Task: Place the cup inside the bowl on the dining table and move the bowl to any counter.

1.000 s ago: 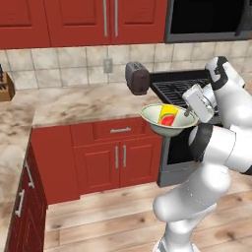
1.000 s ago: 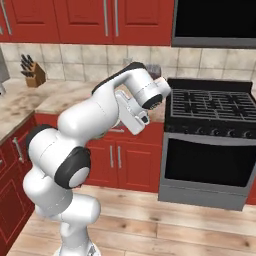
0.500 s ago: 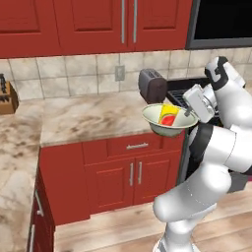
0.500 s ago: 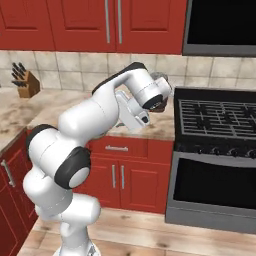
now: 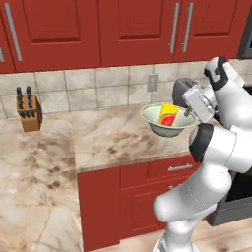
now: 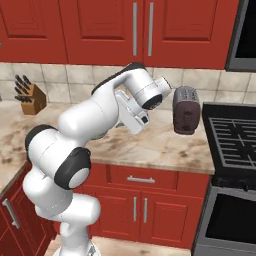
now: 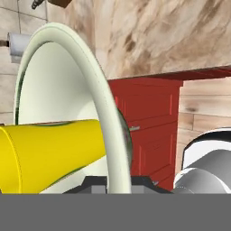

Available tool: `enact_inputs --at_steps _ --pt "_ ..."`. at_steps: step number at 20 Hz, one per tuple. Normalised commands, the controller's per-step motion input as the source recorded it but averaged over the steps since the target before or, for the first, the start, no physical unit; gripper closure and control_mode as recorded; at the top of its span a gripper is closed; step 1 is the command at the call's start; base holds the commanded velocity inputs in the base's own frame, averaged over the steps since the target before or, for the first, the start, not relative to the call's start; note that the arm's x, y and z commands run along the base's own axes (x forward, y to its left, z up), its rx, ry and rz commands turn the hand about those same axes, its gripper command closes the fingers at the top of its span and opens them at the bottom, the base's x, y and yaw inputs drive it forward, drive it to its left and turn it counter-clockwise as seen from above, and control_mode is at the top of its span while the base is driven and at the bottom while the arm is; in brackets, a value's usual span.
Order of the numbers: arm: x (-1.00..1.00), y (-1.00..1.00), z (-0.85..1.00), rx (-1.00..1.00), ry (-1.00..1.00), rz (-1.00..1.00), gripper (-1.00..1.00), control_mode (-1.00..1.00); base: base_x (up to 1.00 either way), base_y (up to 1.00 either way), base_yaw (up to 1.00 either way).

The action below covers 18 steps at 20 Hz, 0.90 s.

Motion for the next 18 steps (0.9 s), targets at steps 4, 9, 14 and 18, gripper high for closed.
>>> enact_inputs --at_steps 4,9,14,18 --pt "0.0 0.0 0.0 0.0 0.0 0.0 1.0 1.0 0.54 0.5 0.0" --pt "0.0 0.0 0.0 0.0 0.0 0.0 1.0 1.0 0.0 0.09 0.0" --pt "0.0 0.0 0.0 0.0 0.0 0.0 1.0 1.0 0.0 0.0 0.0" --pt "0.0 0.0 0.0 0.0 0.0 0.0 1.0 1.0 0.0 0.0 0.0"
